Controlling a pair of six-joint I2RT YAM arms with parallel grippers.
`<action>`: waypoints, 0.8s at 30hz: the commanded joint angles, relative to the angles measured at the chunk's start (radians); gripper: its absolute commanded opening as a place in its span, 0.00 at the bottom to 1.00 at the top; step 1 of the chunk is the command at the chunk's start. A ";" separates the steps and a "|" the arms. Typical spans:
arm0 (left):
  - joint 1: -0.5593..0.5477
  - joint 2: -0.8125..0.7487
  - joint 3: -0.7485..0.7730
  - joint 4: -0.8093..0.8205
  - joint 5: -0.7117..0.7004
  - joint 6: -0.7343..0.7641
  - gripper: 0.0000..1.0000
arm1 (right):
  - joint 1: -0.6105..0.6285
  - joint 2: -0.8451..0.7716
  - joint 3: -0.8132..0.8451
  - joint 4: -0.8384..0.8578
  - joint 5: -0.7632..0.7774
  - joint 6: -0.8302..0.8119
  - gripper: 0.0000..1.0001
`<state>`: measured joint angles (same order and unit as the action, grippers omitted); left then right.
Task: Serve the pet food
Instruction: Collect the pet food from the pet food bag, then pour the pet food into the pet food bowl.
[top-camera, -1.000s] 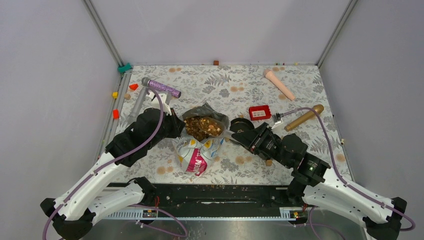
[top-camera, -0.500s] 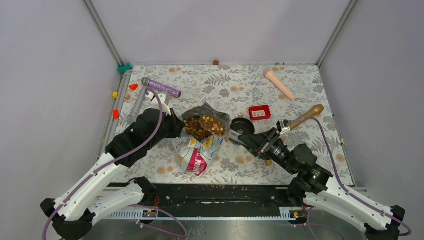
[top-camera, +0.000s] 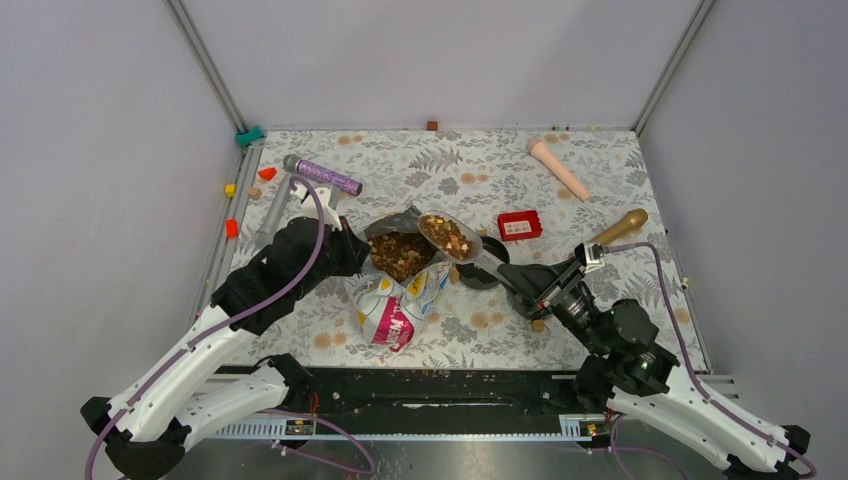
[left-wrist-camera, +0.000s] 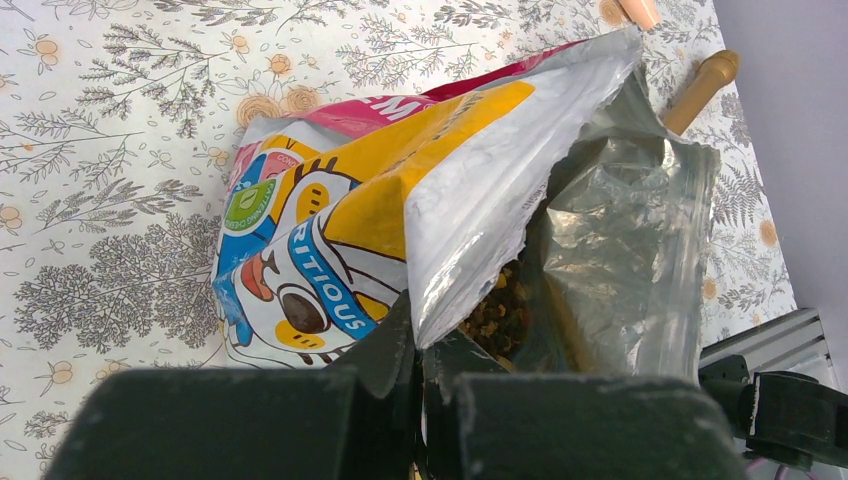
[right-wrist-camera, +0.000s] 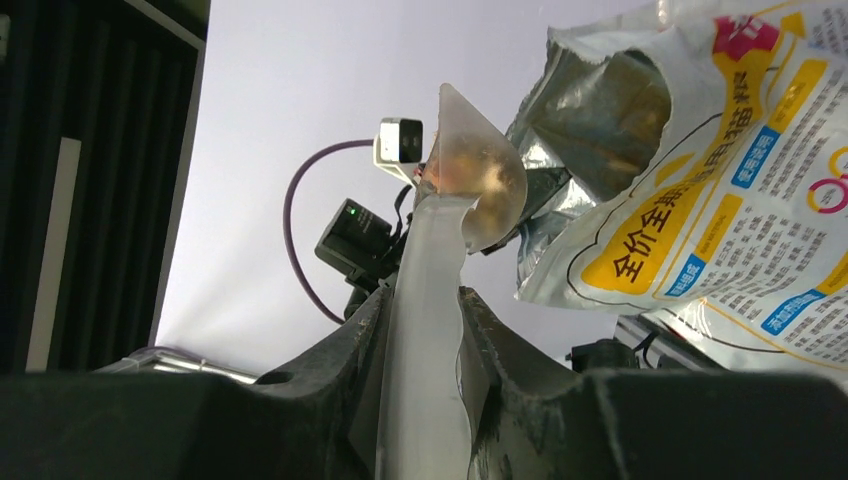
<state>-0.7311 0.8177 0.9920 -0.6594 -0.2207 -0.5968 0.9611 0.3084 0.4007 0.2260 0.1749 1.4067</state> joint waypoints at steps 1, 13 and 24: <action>0.001 -0.016 0.009 0.100 0.005 -0.024 0.00 | -0.002 -0.068 0.037 -0.025 0.129 -0.043 0.00; 0.002 -0.019 0.009 0.094 -0.003 -0.035 0.00 | -0.002 -0.218 0.087 -0.396 0.372 -0.108 0.00; 0.001 -0.018 0.013 0.092 -0.003 -0.032 0.00 | -0.002 -0.299 0.021 -0.730 0.445 -0.020 0.00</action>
<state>-0.7307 0.8177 0.9920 -0.6594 -0.2279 -0.6109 0.9611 0.0322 0.4377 -0.3779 0.5430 1.3293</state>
